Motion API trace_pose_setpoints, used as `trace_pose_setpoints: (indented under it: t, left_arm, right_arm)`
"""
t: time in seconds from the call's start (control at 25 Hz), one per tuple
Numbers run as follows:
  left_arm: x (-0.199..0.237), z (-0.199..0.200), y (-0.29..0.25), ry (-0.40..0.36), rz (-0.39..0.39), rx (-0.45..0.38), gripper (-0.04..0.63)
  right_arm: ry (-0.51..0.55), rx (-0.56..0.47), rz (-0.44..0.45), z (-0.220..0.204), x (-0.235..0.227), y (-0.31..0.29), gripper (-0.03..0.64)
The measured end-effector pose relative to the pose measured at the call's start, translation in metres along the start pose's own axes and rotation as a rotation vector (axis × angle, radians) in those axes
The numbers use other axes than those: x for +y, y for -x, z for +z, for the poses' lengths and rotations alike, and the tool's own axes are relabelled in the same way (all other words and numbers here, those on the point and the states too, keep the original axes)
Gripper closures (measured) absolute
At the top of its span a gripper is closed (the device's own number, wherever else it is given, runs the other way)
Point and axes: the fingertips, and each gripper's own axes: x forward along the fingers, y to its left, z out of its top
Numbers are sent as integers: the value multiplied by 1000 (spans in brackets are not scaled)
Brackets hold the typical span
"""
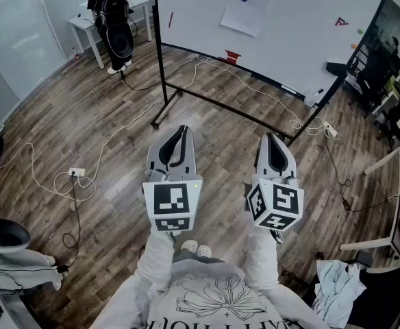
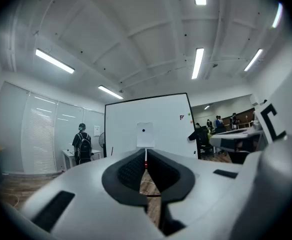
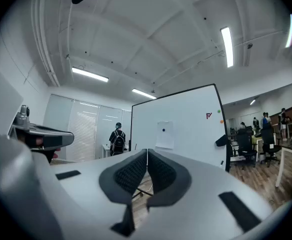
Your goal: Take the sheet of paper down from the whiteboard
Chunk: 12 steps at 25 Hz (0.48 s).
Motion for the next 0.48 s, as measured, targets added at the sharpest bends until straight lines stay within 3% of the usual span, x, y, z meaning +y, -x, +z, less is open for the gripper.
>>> trace_pose_setpoints:
  t: [0.48]
  left_arm:
    - [-10, -1, -7, -6, 2, 10, 583]
  right_arm:
    - [-10, 6, 14, -2, -11, -3, 611]
